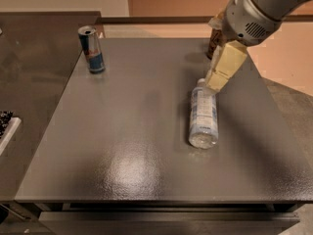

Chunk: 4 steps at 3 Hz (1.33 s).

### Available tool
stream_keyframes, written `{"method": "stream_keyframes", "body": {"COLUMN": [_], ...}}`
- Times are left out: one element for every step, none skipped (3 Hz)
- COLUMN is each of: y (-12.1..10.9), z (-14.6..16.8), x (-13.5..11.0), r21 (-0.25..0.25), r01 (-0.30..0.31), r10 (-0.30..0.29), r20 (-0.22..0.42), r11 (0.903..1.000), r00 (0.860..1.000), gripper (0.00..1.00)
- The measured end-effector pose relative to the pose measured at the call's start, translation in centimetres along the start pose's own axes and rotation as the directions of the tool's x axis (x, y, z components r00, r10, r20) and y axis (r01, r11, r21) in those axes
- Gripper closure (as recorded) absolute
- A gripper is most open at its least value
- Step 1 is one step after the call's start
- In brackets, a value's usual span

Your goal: Knock redbull can over

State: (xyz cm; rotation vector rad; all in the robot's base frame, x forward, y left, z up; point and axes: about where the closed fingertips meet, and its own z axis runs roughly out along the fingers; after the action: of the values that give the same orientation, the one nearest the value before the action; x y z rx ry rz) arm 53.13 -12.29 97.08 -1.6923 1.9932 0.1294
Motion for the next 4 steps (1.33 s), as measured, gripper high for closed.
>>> {"method": "stream_keyframes", "body": {"y": [-1.0, -2.1, -3.4, -4.7], "z": [2.4, 4.7, 6.7, 8.2], "x": [-1.7, -3.4, -5.6, -8.2], "r21": [-0.009, -0.022, -0.030, -0.034], "r01": [-0.015, -0.048, -0.072, -0.083], "r10": [0.016, 0.049, 0.075, 0.087], "r20": [0.042, 0.089, 0.132, 0.176], "r11": [0.9998, 0.9986, 0.9970, 0.9960], "r00": [0.999, 0.995, 0.988, 0.981], "gripper": [0.00, 0.00, 0.00, 0.00]}}
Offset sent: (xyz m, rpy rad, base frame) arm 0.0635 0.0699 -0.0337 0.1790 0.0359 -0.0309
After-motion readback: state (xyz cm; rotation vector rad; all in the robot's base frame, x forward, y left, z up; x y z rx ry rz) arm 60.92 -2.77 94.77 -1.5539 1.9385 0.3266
